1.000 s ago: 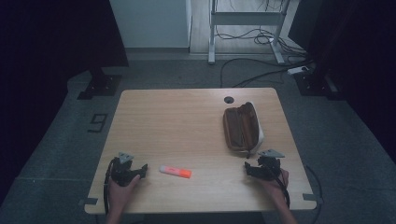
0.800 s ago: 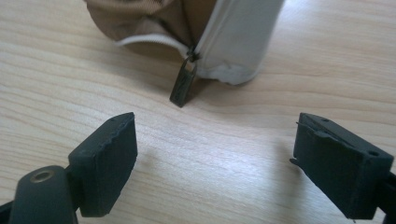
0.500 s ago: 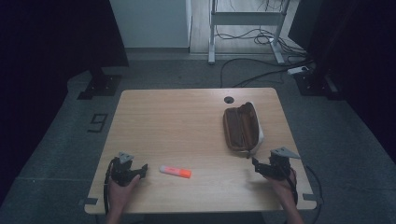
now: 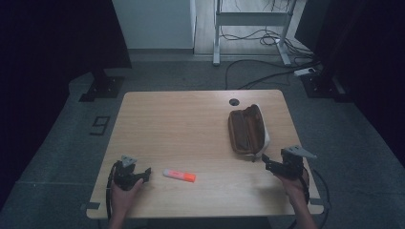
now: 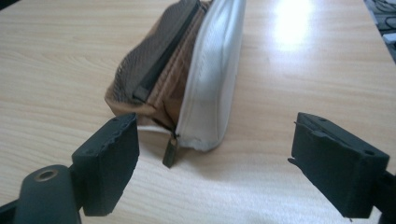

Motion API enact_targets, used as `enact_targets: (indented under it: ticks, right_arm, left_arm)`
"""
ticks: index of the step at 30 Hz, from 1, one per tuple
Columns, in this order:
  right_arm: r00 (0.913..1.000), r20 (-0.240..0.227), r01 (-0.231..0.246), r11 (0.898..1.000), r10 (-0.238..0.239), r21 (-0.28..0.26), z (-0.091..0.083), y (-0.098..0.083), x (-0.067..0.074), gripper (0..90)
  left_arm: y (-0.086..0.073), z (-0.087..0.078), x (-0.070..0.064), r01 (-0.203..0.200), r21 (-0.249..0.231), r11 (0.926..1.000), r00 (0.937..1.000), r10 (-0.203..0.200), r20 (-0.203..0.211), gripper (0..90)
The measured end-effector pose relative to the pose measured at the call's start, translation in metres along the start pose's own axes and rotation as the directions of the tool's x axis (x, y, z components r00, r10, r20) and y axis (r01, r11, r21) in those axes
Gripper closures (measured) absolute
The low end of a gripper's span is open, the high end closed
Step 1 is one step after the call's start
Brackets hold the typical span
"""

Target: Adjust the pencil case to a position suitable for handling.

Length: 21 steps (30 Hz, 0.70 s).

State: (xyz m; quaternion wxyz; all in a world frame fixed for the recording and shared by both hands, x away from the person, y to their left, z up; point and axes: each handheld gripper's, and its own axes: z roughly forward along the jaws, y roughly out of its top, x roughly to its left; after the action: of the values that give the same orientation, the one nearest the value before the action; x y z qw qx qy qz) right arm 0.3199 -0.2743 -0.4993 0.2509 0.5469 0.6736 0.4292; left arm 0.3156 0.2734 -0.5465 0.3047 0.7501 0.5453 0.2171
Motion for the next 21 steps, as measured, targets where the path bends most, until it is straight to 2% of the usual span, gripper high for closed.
enact_targets:
  ticks: [12,21]
  right_arm:
    - [0.9998,-0.005,0.021,0.999,-0.021,-0.046,0.009,0.026,0.014,17.3]
    - [1.0000,0.004,-0.005,0.998,0.005,-0.055,0.025,0.038,0.008,19.8]
  left_arm:
    - [0.000,0.000,0.000,0.000,0.001,1.0000,1.0000,0.000,0.000,17.8]
    - [0.000,0.000,0.000,0.000,0.001,1.0000,1.0000,0.000,0.000,17.8]
